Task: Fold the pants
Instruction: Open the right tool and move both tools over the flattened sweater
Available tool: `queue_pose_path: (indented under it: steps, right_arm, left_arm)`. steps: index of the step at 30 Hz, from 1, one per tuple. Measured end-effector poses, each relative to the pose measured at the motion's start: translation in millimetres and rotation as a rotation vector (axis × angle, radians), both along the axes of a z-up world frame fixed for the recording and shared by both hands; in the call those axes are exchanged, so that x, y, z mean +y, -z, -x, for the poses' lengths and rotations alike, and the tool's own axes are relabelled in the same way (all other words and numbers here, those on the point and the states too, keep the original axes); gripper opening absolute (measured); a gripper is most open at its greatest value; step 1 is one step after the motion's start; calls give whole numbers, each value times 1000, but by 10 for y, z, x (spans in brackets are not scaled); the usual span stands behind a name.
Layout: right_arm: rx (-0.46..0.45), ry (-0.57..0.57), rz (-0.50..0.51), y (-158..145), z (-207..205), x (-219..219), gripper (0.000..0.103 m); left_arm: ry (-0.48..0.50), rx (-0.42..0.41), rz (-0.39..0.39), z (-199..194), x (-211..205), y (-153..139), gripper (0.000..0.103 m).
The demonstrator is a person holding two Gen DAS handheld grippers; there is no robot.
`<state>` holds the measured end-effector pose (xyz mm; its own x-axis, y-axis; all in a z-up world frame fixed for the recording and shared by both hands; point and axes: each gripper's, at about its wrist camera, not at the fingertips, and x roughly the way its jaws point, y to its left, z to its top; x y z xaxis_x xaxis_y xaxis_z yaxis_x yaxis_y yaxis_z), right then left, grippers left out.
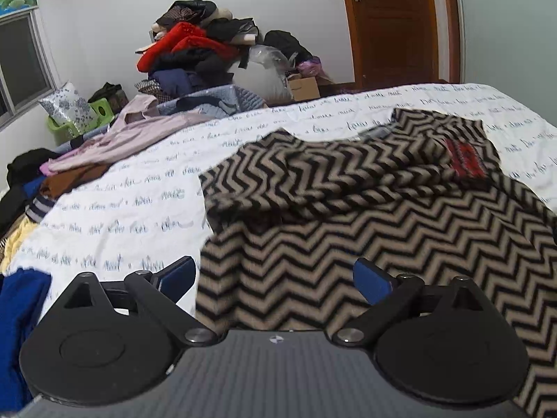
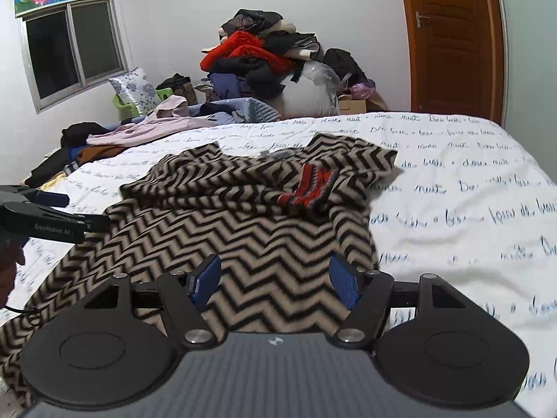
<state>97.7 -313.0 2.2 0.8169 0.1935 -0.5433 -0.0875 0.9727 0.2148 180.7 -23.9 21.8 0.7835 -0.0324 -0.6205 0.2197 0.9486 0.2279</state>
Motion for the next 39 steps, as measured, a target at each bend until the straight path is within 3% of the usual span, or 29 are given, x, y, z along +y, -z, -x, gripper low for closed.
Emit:
queue_pose_path:
  steps: [11,20,26,33,36,39]
  right_arm:
    - [19,-50,4,120,472,269,74]
    - [69,-75,24,367,936,441,74]
    - [79,-37,-12,439,1242,337,76]
    - [47,14,-42,323,1451,202,76]
    - [27,42,-20,254,1516,116,76]
    - [22,95,-5,227,1560,-36,76]
  left_arm:
    - [-38,78,59,488,167,250,97]
    - [-122,66,97,1061,586,462,97]
    - [-184,42,108,1307,1036,436,97]
    - [-99,85,198,1431,1355,418,98]
    - [-63,121,197,1406,1453,456,98]
    - [-27,146,146,1399,1532,460,98]
